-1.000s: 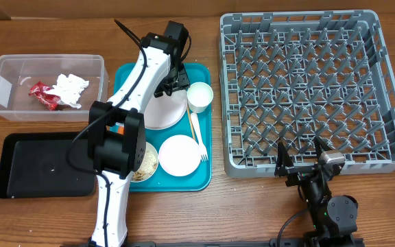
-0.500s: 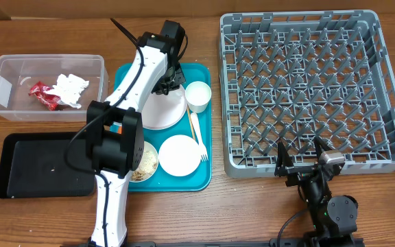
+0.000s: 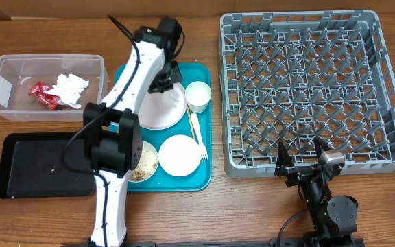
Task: Sort waste into correct bins and load items into the dishwasher rack
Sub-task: 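Carry the remaining tissue left and drop it into the clear bin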
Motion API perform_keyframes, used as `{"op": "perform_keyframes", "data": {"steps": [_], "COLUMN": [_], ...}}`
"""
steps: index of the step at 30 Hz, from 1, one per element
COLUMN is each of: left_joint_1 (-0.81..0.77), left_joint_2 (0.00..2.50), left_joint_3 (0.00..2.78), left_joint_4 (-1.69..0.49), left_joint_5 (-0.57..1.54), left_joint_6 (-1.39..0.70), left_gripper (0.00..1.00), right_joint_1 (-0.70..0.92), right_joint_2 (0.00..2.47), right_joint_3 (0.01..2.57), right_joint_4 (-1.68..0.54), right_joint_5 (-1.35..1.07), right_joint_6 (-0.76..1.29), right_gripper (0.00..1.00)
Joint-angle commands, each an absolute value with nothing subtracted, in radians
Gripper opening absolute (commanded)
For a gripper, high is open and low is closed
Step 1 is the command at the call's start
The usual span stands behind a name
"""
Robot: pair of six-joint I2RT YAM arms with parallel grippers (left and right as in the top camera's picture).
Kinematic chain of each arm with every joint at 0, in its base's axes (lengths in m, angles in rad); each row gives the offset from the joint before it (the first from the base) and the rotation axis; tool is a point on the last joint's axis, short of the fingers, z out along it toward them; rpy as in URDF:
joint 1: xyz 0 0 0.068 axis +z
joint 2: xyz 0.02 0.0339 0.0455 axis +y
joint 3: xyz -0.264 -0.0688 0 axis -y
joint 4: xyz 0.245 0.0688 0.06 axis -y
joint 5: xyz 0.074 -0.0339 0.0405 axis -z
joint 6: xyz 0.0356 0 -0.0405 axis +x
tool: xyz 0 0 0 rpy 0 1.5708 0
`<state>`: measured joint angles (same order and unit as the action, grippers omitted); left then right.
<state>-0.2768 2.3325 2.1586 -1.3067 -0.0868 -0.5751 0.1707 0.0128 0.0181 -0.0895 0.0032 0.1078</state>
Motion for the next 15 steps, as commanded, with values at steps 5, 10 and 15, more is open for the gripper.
{"op": "perform_keyframes", "data": {"steps": [5,10,15], "left_joint_1": [-0.215,-0.138,-0.034], "left_joint_2": [2.144,2.038,1.998], "left_joint_3": [2.299,2.301,2.301], "left_joint_4": [-1.418,-1.461,-1.519], "left_joint_5": [-0.086,-0.086,-0.086], "left_joint_6": [-0.351,-0.271,-0.268], "left_gripper": [0.04,0.04,0.04], "right_joint_1": [0.167,0.167,0.167], "right_joint_2": [0.003,0.003,0.003], "right_joint_3": [0.008,0.008,0.008], "right_joint_4": [-0.084,-0.084,-0.084], "right_joint_5": [-0.002,-0.002,-0.002], "right_joint_6": [0.104,0.104,0.104], "right_gripper": [1.00,1.00,1.00]}}
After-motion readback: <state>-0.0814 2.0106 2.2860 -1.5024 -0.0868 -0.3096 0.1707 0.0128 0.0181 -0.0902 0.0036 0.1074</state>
